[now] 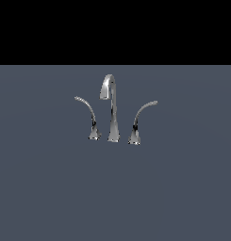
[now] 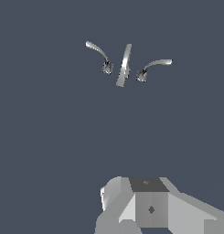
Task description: Turn on the faucet by rotating a designated handle.
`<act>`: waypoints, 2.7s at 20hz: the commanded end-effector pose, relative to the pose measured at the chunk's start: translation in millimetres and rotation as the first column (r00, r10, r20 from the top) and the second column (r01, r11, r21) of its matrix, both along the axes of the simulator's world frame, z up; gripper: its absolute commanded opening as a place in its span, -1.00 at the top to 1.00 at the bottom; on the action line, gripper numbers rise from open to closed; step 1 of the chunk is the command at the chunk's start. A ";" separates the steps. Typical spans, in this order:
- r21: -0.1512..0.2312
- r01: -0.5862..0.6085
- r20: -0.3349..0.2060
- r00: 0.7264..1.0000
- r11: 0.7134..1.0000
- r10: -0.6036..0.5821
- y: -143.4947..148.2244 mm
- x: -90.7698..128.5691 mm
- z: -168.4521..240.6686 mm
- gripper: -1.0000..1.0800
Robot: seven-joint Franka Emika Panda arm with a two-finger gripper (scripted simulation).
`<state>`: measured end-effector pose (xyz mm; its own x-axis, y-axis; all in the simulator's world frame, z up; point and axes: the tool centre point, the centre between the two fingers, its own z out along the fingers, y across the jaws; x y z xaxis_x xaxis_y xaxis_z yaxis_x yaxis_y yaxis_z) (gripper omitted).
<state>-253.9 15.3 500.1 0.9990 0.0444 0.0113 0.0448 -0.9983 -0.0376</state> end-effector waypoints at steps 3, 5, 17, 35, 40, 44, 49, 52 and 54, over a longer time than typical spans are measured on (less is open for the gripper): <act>0.000 0.002 0.000 1.000 1.000 -0.002 0.5 0.1 -0.4 1.00; 0.000 0.009 0.000 1.000 1.000 -0.009 1.8 0.6 -1.5 1.00; -0.001 0.138 -0.004 0.990 0.990 -0.138 28.0 11.7 -24.9 1.00; -0.005 0.496 -0.013 0.868 0.869 -0.496 95.3 63.4 -94.1 1.00; -0.006 0.586 -0.016 0.810 0.810 -0.586 110.6 82.6 -113.9 1.00; -0.007 0.653 -0.018 0.757 0.757 -0.653 121.2 98.9 -129.4 1.00; -0.008 0.728 -0.020 0.685 0.685 -0.728 132.1 120.2 -148.5 1.00; -0.009 0.769 -0.022 0.639 0.640 -0.769 137.4 133.2 -159.7 1.00; -0.010 0.794 -0.022 0.608 0.608 -0.793 140.4 141.8 -167.0 1.00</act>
